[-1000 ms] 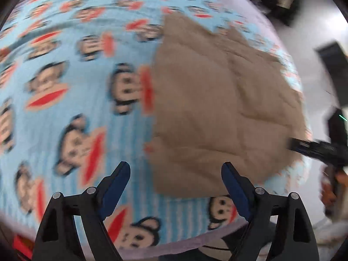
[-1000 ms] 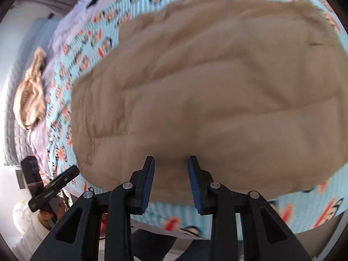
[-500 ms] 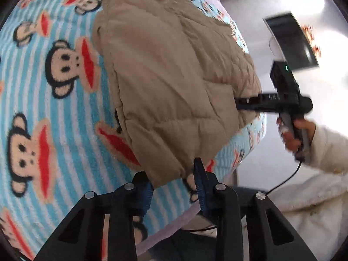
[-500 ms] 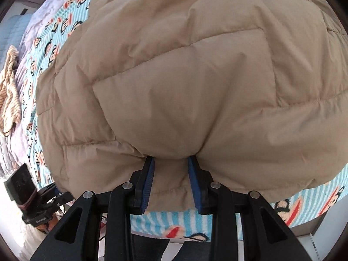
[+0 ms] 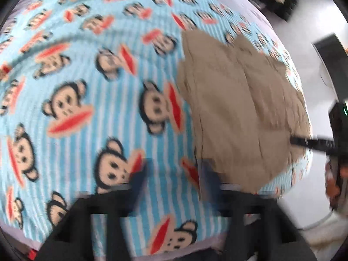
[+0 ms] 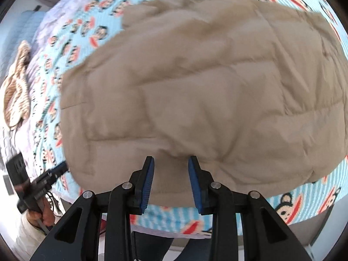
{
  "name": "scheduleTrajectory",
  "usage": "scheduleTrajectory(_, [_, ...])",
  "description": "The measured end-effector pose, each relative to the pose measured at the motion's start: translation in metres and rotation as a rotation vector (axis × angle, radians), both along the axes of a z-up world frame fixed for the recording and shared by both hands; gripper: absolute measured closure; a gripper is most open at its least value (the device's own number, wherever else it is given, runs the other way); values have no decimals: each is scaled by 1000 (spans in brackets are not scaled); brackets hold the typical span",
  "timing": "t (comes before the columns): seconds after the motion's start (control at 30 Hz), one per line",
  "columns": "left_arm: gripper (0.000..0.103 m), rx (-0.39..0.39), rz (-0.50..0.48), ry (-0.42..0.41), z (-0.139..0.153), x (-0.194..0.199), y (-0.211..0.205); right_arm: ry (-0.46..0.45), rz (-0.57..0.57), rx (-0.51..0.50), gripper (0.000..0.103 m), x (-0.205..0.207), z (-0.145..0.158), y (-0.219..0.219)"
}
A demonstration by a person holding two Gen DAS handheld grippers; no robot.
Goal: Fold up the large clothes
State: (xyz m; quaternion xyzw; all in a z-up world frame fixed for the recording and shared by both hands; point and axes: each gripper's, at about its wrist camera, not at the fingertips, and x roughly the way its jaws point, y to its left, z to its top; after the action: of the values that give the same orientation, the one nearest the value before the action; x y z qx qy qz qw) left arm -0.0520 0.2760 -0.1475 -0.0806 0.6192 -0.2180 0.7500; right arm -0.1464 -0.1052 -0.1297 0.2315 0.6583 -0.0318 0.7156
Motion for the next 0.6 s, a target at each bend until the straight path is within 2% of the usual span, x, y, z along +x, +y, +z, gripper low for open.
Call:
scheduleTrajectory(0.07, [20, 11, 6, -38, 9, 6, -5, -19, 5, 10, 66, 4, 2, 6])
scheduleTrajectory(0.17, [20, 12, 4, -1, 6, 18, -17, -43, 2, 27, 64, 10, 3, 11])
scheduleTrajectory(0.4, [20, -19, 20, 83, -22, 35, -39, -68, -12, 32, 49, 15, 1, 13])
scheduleTrajectory(0.47, [20, -26, 21, 91, -27, 40, -43, -96, -9, -5, 43, 18, 5, 11])
scheduleTrajectory(0.53, [20, -27, 12, 90, -30, 45, -48, -150, 0, -73, 31, 24, 15, 9])
scheduleTrajectory(0.6, [20, -27, 1, 91, -33, 50, -54, -167, 24, -120, 31, 32, 15, 6])
